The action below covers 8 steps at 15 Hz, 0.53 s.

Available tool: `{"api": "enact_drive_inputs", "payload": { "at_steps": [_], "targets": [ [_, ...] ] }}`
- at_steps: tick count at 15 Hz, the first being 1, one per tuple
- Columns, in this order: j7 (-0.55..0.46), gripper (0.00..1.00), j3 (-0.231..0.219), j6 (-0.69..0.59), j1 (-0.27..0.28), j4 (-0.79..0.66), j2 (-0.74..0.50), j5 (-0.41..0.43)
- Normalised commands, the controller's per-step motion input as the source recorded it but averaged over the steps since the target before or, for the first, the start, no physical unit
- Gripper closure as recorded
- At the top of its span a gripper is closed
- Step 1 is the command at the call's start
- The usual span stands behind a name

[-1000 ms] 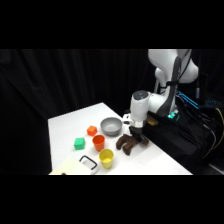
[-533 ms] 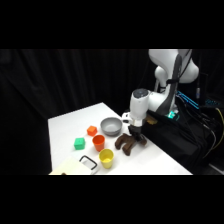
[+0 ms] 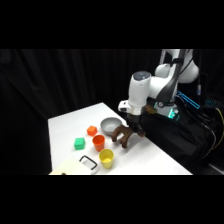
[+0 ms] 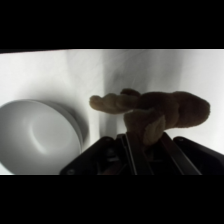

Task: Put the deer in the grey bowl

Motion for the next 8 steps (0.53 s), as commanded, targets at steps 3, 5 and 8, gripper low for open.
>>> {"api": "enact_drive_inputs", "payload": {
  "at_steps": [3,5,8],
  "targets": [
    [-0.08,0.96,0.171,-0.36,-0.370,0.13,-0.37,-0.050],
    [-0.16,0.96,0.092,-0.24,-0.359,0.18,-0.19,0.006],
    [-0.18,0.96,0.048,-0.19,-0.292,0.19,-0.09,0.032]
  ]
}}
